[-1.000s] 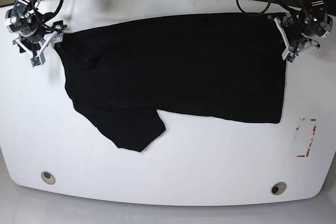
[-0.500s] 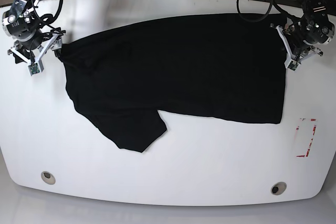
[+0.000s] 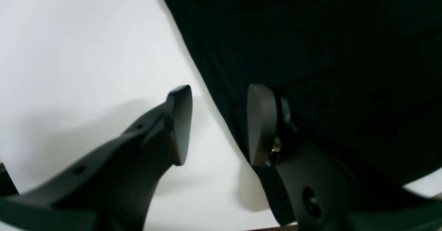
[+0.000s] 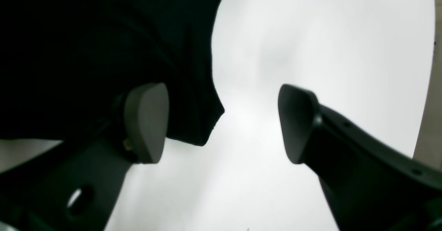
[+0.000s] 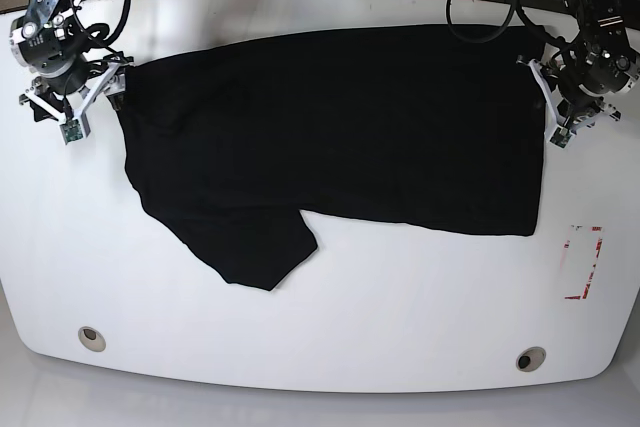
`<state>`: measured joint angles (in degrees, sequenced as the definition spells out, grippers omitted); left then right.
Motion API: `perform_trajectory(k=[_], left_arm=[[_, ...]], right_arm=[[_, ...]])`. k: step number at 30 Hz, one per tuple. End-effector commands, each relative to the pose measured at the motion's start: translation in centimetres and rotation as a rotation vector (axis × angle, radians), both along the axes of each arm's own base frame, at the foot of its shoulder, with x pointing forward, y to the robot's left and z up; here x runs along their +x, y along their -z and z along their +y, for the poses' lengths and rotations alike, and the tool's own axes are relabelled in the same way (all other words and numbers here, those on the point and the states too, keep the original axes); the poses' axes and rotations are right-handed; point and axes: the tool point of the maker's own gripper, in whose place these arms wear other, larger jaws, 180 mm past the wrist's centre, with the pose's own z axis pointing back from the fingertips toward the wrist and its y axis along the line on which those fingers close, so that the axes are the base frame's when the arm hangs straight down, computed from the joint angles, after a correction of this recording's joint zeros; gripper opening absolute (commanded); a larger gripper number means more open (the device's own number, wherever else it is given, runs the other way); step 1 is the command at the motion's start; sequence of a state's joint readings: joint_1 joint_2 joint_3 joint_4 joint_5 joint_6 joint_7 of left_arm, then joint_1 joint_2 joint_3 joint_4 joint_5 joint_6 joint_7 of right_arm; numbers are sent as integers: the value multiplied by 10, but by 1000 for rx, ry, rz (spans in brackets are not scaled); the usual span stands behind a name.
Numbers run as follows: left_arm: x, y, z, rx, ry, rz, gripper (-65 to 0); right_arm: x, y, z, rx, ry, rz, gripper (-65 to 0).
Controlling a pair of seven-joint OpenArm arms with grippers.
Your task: Layout the t-shirt on the table in an organized manner, then fold the t-shirt properly
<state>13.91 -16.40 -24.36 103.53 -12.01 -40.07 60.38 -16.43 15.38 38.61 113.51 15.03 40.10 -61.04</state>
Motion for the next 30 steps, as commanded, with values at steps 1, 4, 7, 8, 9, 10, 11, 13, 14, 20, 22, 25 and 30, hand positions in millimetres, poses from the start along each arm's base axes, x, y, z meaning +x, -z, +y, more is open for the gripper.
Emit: perform_trajectory(k=[1,4,7,8,9,10,11,13,14,20,22,25,30], left_arm=[[8,-12,3,12,8,-42,-399],[11,-14,3,14,7,-49,-399],[12,-15,4,16,6,-53,-399],[12,-15,4,16,6,-53,-399],[12,-15,4,16,6,-53,-399],[12,-15,4,16,6,-53,-399],[12,-15,4,16,6,-53,-399],[12,-15,4,16,6,-53,-399],[12,-15,4,17,6,-52,-399],[13,-15,4,16,7,-57,-399],[17,-18,4,16,6,-69,-399],[26,-26,6,17,-1,-101,-399],[38,-36,9,-6,-47,-153,-399]], right_arm=[[-2,-4,-13,-27,13,-1,-176],[-10,-6,-29,-52,57,6,-176],[-11,-8,-34,-61,75,1,-176],[-11,-8,-34,-61,75,1,-176],[-10,-9,-34,-60,74,-2,-176],[-9,-10,-33,-57,72,-7,-176],[-7,-10,-30,-46,65,-14,-176],[1,-11,-22,-24,43,-30,-176],[5,-12,-18,-16,32,-40,-176],[24,-13,17,62,-47,-82,-176],[31,-12,28,85,-59,-96,-176],[44,-15,34,91,-55,-123,-176],[61,-20,34,55,-16,-149,-176]])
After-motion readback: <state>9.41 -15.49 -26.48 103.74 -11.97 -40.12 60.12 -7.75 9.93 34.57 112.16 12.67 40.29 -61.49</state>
